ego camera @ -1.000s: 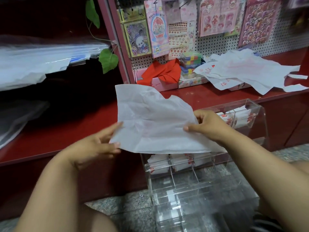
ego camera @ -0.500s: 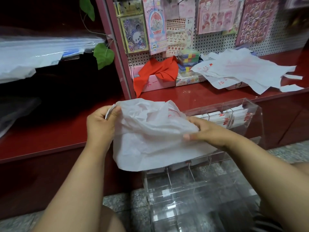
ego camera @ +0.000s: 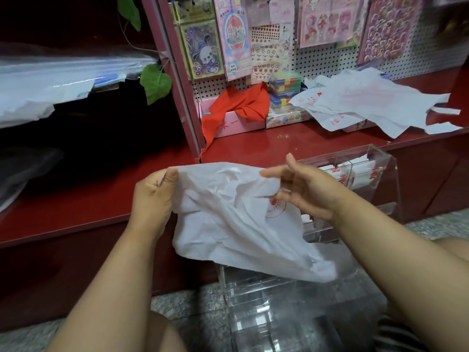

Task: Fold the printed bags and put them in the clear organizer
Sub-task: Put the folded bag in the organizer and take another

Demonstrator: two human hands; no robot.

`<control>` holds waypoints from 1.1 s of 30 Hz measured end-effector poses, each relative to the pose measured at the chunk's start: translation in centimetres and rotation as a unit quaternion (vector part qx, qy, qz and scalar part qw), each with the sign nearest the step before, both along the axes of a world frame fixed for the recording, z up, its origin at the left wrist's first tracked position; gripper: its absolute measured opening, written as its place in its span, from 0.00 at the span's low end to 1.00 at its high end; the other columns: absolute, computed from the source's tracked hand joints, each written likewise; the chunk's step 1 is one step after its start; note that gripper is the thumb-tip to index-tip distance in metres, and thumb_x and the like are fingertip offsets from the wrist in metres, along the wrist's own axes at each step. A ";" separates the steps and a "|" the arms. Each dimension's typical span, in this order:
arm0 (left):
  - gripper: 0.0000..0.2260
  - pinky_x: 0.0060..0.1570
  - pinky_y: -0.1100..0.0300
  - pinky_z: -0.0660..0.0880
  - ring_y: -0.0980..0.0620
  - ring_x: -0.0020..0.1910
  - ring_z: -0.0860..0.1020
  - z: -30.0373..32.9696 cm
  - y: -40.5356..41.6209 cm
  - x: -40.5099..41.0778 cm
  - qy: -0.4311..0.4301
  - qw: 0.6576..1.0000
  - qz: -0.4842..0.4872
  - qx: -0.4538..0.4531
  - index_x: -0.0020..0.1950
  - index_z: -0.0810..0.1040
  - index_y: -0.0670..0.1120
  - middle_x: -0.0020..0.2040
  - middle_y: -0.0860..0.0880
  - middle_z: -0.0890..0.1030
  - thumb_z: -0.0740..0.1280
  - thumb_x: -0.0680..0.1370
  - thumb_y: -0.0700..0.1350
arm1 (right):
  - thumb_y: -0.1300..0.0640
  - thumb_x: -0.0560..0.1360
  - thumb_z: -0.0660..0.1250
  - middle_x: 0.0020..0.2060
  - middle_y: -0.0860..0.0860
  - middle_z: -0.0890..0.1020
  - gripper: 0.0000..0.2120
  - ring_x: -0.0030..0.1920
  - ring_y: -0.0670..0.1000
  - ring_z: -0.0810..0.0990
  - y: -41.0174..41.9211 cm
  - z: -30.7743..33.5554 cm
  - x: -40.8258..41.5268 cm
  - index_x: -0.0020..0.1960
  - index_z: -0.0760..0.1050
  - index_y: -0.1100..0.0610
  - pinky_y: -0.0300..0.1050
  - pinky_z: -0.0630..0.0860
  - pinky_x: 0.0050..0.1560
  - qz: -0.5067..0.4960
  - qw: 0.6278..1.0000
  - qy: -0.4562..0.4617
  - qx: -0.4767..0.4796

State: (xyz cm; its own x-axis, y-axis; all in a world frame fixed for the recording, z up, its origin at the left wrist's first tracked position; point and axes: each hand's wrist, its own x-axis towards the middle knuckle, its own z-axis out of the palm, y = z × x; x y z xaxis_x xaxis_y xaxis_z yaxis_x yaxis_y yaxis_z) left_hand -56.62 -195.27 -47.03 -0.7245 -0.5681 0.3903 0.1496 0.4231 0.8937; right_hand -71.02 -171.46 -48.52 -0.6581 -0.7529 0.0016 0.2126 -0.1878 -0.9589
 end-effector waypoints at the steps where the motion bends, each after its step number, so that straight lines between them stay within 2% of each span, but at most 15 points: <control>1: 0.21 0.33 0.62 0.70 0.51 0.38 0.72 -0.2 -0.5 0.2 0.002 1.000 0.005 0.004 0.43 0.78 0.34 0.38 0.43 0.75 0.62 0.80 0.53 | 0.32 0.55 0.76 0.51 0.56 0.84 0.34 0.52 0.50 0.81 0.3 0.1 -0.3 0.48 0.85 0.58 0.45 0.77 0.56 -0.030 0.999 0.032 0.007; 2: 0.22 0.32 0.62 0.70 0.50 0.38 0.72 -0.3 -0.9 0.4 0.007 1.000 0.011 0.009 0.42 0.77 0.34 0.38 0.42 0.75 0.62 0.81 0.53 | 0.33 0.54 0.77 0.50 0.56 0.85 0.32 0.51 0.50 0.81 0.7 0.3 -0.6 0.47 0.85 0.56 0.45 0.76 0.56 -0.059 0.996 0.070 0.022; 4: 0.21 0.32 0.63 0.72 0.48 0.38 0.73 -0.4 -1.7 0.8 0.013 1.000 0.020 0.019 0.43 0.77 0.33 0.39 0.41 0.77 0.61 0.82 0.52 | 0.39 0.59 0.76 0.49 0.55 0.85 0.24 0.51 0.52 0.82 1.4 0.7 -0.9 0.47 0.85 0.54 0.47 0.75 0.58 -0.099 0.985 0.130 0.054; 7: 0.23 0.35 0.61 0.73 0.46 0.40 0.75 -0.8 -2.5 1.0 0.012 0.999 0.028 0.039 0.47 0.76 0.30 0.42 0.38 0.78 0.61 0.82 0.52 | 0.50 0.67 0.74 0.45 0.53 0.85 0.12 0.45 0.50 0.82 2.1 1.0 -1.3 0.47 0.83 0.55 0.45 0.74 0.53 -0.094 0.983 0.156 0.037; 9: 0.22 0.38 0.60 0.75 0.45 0.43 0.77 -1.1 -2.8 0.9 0.012 0.997 0.045 0.067 0.50 0.77 0.31 0.45 0.38 0.79 0.60 0.83 0.52 | 0.50 0.64 0.78 0.40 0.50 0.82 0.16 0.39 0.48 0.79 2.3 0.8 -1.5 0.46 0.78 0.55 0.42 0.75 0.48 -0.049 0.990 0.135 -0.002; 12: 0.16 0.47 0.56 0.78 0.44 0.49 0.80 -1.2 -2.8 0.7 0.015 0.991 0.071 0.116 0.51 0.80 0.41 0.51 0.39 0.82 0.60 0.83 0.51 | 0.44 0.60 0.80 0.45 0.53 0.80 0.21 0.43 0.51 0.79 2.4 0.3 -1.4 0.45 0.76 0.52 0.47 0.78 0.51 0.042 0.990 0.131 0.010; 14: 0.14 0.54 0.50 0.78 0.42 0.52 0.81 -1.1 -2.6 0.6 0.017 0.985 0.083 0.149 0.49 0.81 0.45 0.52 0.40 0.83 0.60 0.83 0.51 | 0.50 0.61 0.79 0.50 0.51 0.81 0.18 0.49 0.52 0.81 2.6 -0.1 -1.1 0.48 0.79 0.49 0.51 0.78 0.57 0.079 0.980 0.166 0.076; 17: 0.13 0.57 0.47 0.77 0.41 0.55 0.81 -1.2 -2.6 0.2 0.015 0.981 0.096 0.166 0.47 0.81 0.47 0.51 0.43 0.83 0.60 0.83 0.50 | 0.63 0.62 0.77 0.57 0.56 0.78 0.25 0.55 0.52 0.82 2.3 -0.3 -0.2 0.55 0.80 0.43 0.52 0.77 0.59 0.111 0.961 0.203 0.153; 19: 0.12 0.59 0.46 0.77 0.42 0.56 0.81 -1.3 -2.5 0.1 0.020 0.978 0.101 0.183 0.49 0.81 0.47 0.52 0.43 0.83 0.61 0.83 0.50 | 0.68 0.64 0.77 0.57 0.57 0.79 0.27 0.55 0.49 0.82 1.8 -0.5 0.7 0.57 0.79 0.44 0.51 0.78 0.60 0.124 0.946 0.237 0.181; 21: 0.11 0.60 0.47 0.77 0.43 0.56 0.81 -1.3 -2.3 0.0 0.022 0.973 0.109 0.202 0.49 0.81 0.47 0.51 0.44 0.83 0.61 0.83 0.50 | 0.68 0.67 0.76 0.53 0.55 0.81 0.25 0.52 0.48 0.82 1.3 -0.7 1.5 0.57 0.77 0.46 0.51 0.79 0.58 0.128 0.935 0.260 0.203; 24: 0.11 0.59 0.46 0.77 0.43 0.54 0.81 -1.3 -2.1 0.0 0.025 0.970 0.115 0.215 0.46 0.80 0.47 0.50 0.44 0.83 0.61 0.83 0.50 | 0.59 0.66 0.77 0.42 0.51 0.78 0.18 0.44 0.48 0.79 1.2 -0.3 1.8 0.49 0.73 0.49 0.55 0.77 0.53 0.107 0.939 0.270 0.185; 26: 0.11 0.59 0.46 0.77 0.42 0.55 0.81 -1.2 -1.9 0.0 0.032 0.970 0.113 0.214 0.47 0.80 0.47 0.52 0.41 0.83 0.61 0.83 0.49 | 0.54 0.67 0.76 0.42 0.47 0.79 0.12 0.44 0.46 0.78 1.6 0.6 1.5 0.46 0.76 0.52 0.49 0.75 0.50 0.102 0.936 0.281 0.185; 28: 0.11 0.59 0.46 0.77 0.41 0.56 0.81 -1.1 -1.7 0.1 0.037 0.973 0.105 0.204 0.48 0.80 0.46 0.56 0.38 0.82 0.60 0.83 0.49 | 0.52 0.71 0.74 0.48 0.40 0.80 0.07 0.48 0.42 0.79 1.8 0.9 1.3 0.49 0.81 0.49 0.42 0.72 0.54 0.131 0.921 0.291 0.222; 31: 0.12 0.57 0.48 0.77 0.43 0.54 0.81 -1.0 -1.4 0.3 0.038 0.978 0.086 0.186 0.48 0.80 0.46 0.54 0.39 0.82 0.60 0.84 0.49 | 0.50 0.69 0.74 0.58 0.39 0.79 0.15 0.60 0.45 0.77 1.7 0.2 1.2 0.55 0.80 0.39 0.47 0.71 0.66 0.141 0.921 0.267 0.246; 33: 0.13 0.54 0.49 0.77 0.44 0.51 0.81 -1.0 -1.5 0.5 0.033 0.983 0.073 0.164 0.48 0.81 0.46 0.52 0.40 0.82 0.60 0.83 0.50 | 0.53 0.64 0.77 0.57 0.48 0.82 0.20 0.57 0.52 0.80 1.7 -0.1 0.7 0.55 0.81 0.42 0.53 0.74 0.64 0.098 0.945 0.232 0.208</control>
